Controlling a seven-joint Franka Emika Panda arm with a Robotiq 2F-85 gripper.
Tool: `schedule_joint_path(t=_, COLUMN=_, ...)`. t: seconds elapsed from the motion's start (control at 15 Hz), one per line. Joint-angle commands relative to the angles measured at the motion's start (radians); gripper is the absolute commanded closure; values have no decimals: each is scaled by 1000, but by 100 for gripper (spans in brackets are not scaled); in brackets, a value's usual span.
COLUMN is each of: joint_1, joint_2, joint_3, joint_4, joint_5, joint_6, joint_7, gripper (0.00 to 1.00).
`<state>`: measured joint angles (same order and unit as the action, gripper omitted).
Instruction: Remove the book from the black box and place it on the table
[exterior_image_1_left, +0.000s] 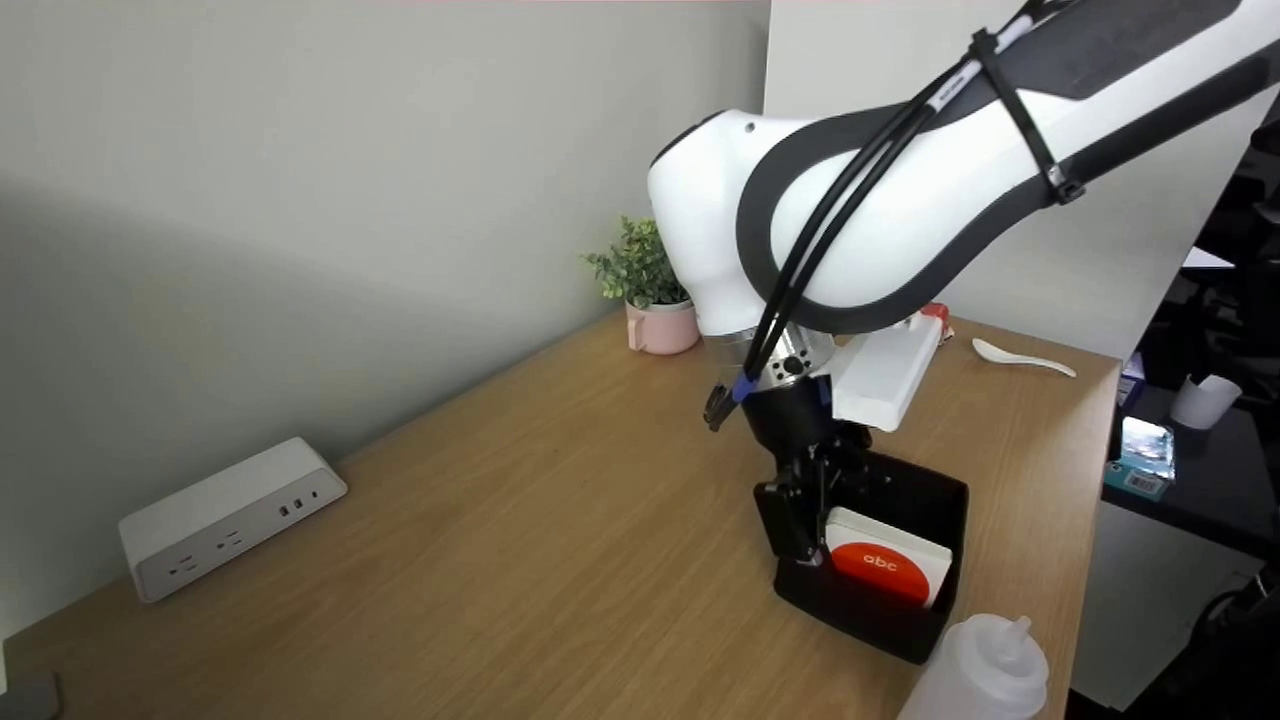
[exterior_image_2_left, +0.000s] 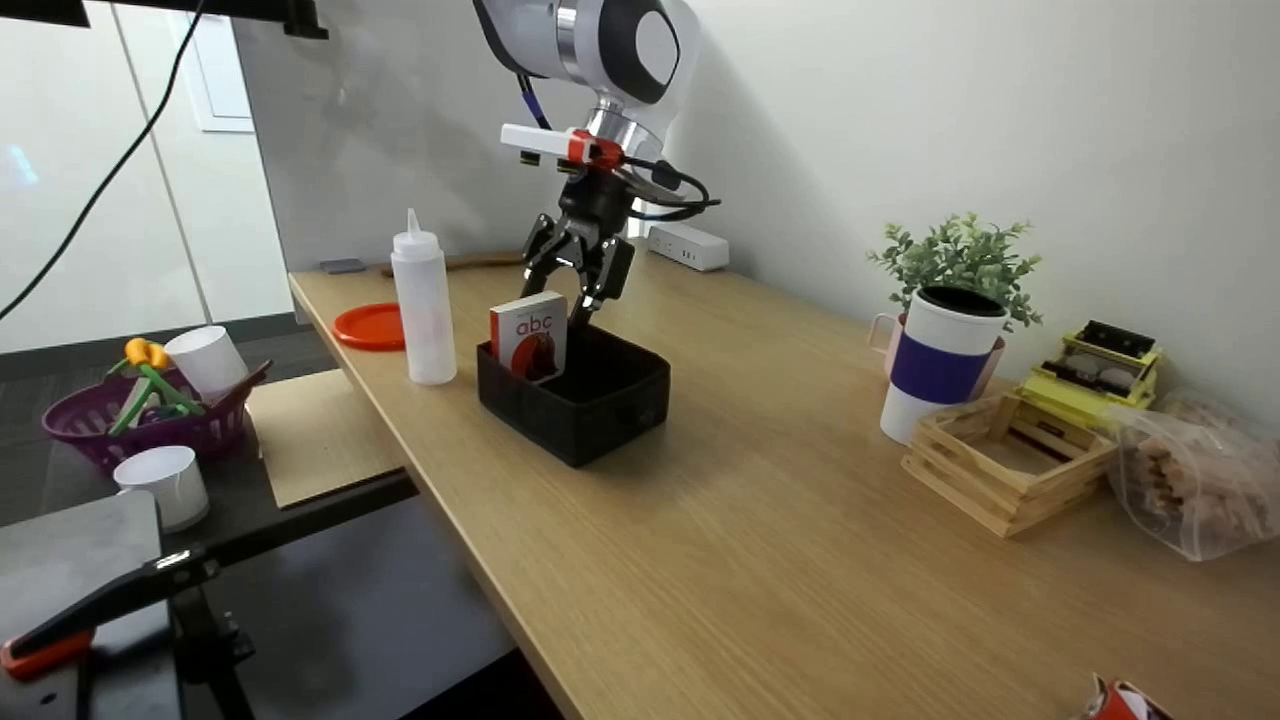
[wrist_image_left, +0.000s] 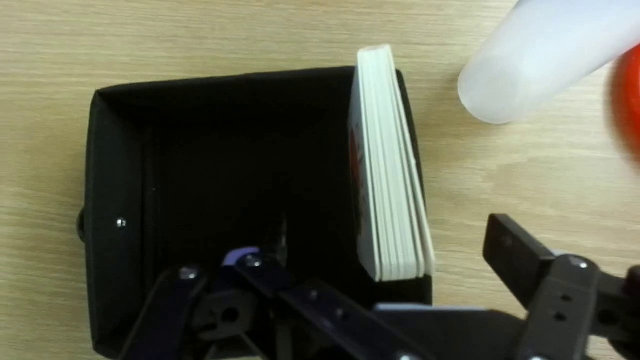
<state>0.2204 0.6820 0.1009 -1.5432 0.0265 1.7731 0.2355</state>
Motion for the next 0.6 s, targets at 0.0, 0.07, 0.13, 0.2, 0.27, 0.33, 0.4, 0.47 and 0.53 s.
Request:
schedule_joint_path(t=0.0, joint_1=17, joint_2=-61, joint_3=-1, joint_4=-64, joint_5=17, joint_6=-24, joint_7=47, gripper=0)
schedule_joint_path(t=0.07, joint_1=20, joint_2=-71, joint_3=1, joint_4=-77, joint_5=22, joint_6=-25, joint_7=58, gripper=0)
schedule_joint_path(t=0.13, joint_1=26, joint_2=-83, joint_3=2, joint_4=-92, joint_5=24, joint_6=-24, joint_7=71, gripper=0)
schedule_joint_path(t=0.2, joint_1=31, joint_2=-95, joint_3=2, joint_4=-108, joint_5=24, joint_6=-18, joint_7=84, gripper=0)
schedule_joint_path(t=0.27, joint_1=35, joint_2=-105, joint_3=2, joint_4=-121, joint_5=21, joint_6=-14, joint_7=92, gripper=0)
schedule_joint_path(t=0.33, joint_1=38, joint_2=-116, joint_3=2, joint_4=-132, joint_5=19, joint_6=-12, joint_7=98, gripper=0)
schedule_joint_path(t=0.4, joint_1=42, joint_2=-121, joint_3=0, joint_4=-137, joint_5=10, joint_6=-13, joint_7=102, gripper=0)
schedule_joint_path(t=0.47, joint_1=46, joint_2=-125, joint_3=-3, joint_4=-136, joint_5=-1, joint_6=-19, joint_7=106, gripper=0)
schedule_joint_path(t=0.53, joint_1=48, joint_2=-126, joint_3=-5, joint_4=-136, joint_5=-11, joint_6=-23, joint_7=104, gripper=0)
